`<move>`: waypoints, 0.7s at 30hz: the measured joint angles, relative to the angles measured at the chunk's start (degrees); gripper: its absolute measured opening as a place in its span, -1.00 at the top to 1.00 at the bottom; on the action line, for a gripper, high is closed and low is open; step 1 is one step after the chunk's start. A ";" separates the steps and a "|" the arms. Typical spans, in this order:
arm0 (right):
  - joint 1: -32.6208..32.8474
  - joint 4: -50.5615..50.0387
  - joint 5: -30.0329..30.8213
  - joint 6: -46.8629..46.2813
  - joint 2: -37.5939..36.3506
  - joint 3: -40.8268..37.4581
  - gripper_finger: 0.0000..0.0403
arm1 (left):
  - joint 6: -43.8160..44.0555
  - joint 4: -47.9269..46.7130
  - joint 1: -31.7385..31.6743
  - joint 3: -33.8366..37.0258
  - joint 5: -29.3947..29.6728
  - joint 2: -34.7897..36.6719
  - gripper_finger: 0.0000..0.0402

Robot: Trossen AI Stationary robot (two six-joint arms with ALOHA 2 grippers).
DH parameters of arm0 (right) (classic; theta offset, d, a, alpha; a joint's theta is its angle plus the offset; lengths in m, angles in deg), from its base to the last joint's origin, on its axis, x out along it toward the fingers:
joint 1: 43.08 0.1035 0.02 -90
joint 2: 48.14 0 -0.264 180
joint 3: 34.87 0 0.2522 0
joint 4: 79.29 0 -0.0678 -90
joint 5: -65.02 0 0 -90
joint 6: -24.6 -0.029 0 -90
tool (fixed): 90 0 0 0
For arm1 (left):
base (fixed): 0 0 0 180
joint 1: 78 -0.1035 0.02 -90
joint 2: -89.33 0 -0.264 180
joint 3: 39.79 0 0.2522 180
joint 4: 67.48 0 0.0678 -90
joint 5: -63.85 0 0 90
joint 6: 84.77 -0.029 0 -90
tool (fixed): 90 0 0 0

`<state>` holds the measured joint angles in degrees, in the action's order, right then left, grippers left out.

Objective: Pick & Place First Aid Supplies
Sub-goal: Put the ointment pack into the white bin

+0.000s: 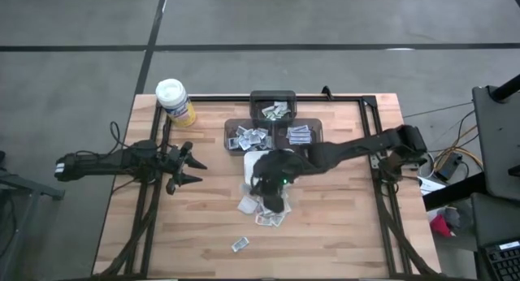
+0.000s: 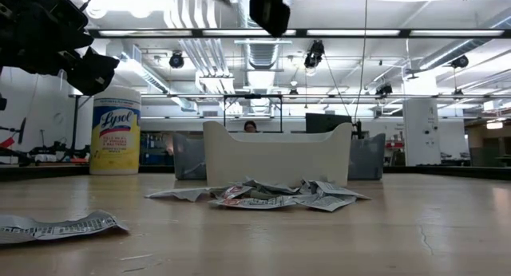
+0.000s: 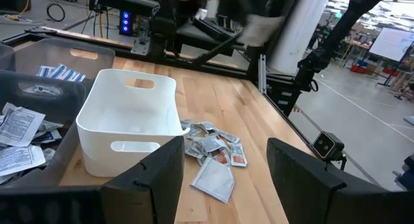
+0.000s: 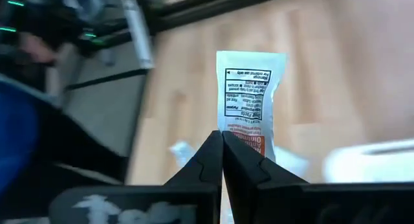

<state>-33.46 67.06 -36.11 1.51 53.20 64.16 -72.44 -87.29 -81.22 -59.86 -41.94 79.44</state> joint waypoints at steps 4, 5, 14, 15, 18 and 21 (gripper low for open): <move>-2.80 -5.27 5.08 3.55 0.02 0.00 0.96 | 0.02 -0.02 -0.01 0.00 0.00 0.01 -0.07; -3.39 -6.61 6.61 4.17 0.03 0.00 0.96 | 0.02 -0.02 0.00 0.00 0.00 0.00 -0.07; -7.71 -18.64 15.48 10.05 0.04 0.00 0.96 | 0.02 -0.02 0.00 0.00 0.00 0.00 -0.08; -8.02 -19.36 15.80 10.84 0.04 0.00 0.96 | 0.04 -0.02 0.00 0.00 0.00 0.00 -0.07; -8.79 -21.61 15.87 12.98 0.04 0.33 0.96 | 0.04 -0.02 0.00 0.00 0.00 0.00 -0.07; -9.34 -24.02 15.85 14.98 0.04 1.18 0.96 | 0.07 -0.02 -0.02 0.00 0.00 0.00 -0.08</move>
<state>-42.80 43.05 -20.25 16.49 53.25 65.35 -72.37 -87.31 -81.24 -59.86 -41.94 79.44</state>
